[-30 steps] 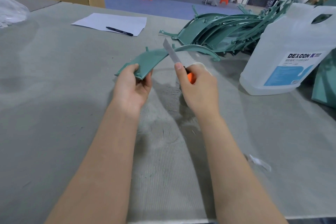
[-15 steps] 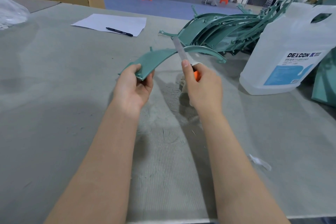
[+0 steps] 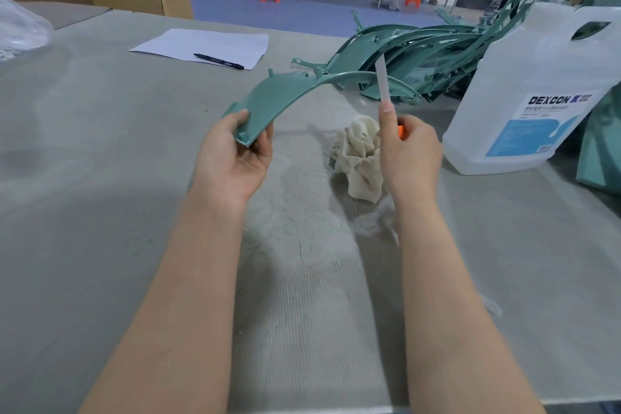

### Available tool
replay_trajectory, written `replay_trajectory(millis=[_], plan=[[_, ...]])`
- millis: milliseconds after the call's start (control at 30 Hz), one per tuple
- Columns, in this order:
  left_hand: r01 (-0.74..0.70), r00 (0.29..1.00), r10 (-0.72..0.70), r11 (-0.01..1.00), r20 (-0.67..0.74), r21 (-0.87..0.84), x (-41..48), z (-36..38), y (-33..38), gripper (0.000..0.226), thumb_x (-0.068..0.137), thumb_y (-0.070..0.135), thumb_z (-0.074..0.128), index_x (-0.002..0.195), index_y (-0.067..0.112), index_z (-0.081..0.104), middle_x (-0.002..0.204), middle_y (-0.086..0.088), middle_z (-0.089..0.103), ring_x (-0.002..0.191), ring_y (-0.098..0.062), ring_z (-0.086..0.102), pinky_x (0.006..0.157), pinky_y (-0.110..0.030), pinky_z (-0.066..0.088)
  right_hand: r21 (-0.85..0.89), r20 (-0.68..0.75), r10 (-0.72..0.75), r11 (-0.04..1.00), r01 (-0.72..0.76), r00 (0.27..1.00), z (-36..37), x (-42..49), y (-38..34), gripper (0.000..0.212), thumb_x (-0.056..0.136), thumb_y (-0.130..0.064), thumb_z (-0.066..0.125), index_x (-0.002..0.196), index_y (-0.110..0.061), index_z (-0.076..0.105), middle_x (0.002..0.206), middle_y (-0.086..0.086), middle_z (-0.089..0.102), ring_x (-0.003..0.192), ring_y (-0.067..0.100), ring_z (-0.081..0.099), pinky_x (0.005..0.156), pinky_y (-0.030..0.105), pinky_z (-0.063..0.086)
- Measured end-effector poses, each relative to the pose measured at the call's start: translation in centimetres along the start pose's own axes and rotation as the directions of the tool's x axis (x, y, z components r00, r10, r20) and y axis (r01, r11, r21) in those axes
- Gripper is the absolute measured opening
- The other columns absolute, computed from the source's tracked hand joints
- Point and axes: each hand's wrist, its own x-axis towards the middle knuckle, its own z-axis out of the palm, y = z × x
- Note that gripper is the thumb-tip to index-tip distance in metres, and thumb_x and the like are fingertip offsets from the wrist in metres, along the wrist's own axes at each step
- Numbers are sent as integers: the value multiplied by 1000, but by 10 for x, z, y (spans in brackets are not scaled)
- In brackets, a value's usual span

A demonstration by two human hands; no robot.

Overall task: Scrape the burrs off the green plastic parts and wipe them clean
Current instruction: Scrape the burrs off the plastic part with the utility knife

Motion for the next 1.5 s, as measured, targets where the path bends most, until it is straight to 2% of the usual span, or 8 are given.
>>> replay_trajectory(millis=[333, 500, 600, 700, 867, 1167, 1333, 1500], plan=[[-20, 1000, 20, 1000, -2, -11, 2, -5, 8, 9, 95, 7, 49, 96, 9, 58, 111, -12, 61, 53, -14, 64, 42, -12, 45, 31, 18, 115, 993, -116, 993, -7, 10, 7, 50, 98, -53, 40, 78, -11, 58, 66, -4, 50, 60, 14, 42, 56, 31, 30], [-59, 995, 62, 997, -74, 51, 4, -3, 2, 9, 95, 8, 50, 100, 8, 57, 84, -9, 66, 48, -13, 65, 42, -13, 46, 88, 149, -15, 996, 1, 989, -8, -2, 1, 24, 97, -39, 49, 114, -22, 49, 83, -11, 51, 82, 13, 52, 75, 28, 37], [-78, 991, 83, 995, -100, 55, 3, -3, -3, 9, 95, 8, 52, 89, 8, 59, 70, -7, 66, 49, -12, 64, 42, -14, 46, 183, 242, -131, 979, 88, 961, -2, -12, -9, 16, 98, -33, 51, 110, -25, 45, 77, -5, 57, 71, 18, 57, 69, 30, 46], [-97, 987, 105, 992, -125, 76, 4, -3, -7, 8, 94, 8, 54, 87, 9, 59, 74, -6, 64, 60, -12, 60, 43, -14, 46, 152, 308, -227, 971, 187, 924, 4, -18, -12, 12, 98, -38, 50, 104, -28, 51, 84, 0, 65, 77, 16, 59, 64, 14, 41], [-106, 986, 115, 992, -120, 74, 5, -3, -8, 7, 93, 8, 55, 88, 9, 60, 77, -5, 65, 66, -14, 61, 43, -14, 46, 106, 321, -178, 983, 151, 930, 7, -14, -7, 29, 99, -42, 45, 104, -19, 62, 84, 1, 67, 80, 12, 59, 62, 12, 35], [-116, 987, 129, 985, -96, 126, 3, -1, -10, 7, 93, 8, 55, 88, 10, 59, 81, -6, 65, 79, -17, 62, 46, -15, 49, 66, 236, -138, 990, 126, 962, 7, -15, -4, 26, 98, -40, 46, 91, -22, 64, 75, -5, 63, 69, 8, 56, 52, 8, 38], [-108, 989, 118, 988, -90, 111, 1, -1, -10, 8, 93, 7, 55, 88, 10, 60, 79, -7, 66, 76, -17, 62, 45, -15, 48, 62, 221, -123, 992, 112, 968, 7, -13, -3, 26, 99, -38, 45, 88, -22, 63, 77, -4, 62, 74, 16, 57, 62, 20, 39], [-104, 992, 111, 990, -67, 94, 1, -1, -6, 8, 92, 7, 55, 88, 10, 61, 74, -5, 66, 69, -15, 61, 43, -14, 45, 11, 179, -68, 998, 67, 981, -2, -6, 3, 35, 100, -34, 44, 68, -20, 51, 68, -2, 52, 71, 20, 52, 62, 31, 35]])
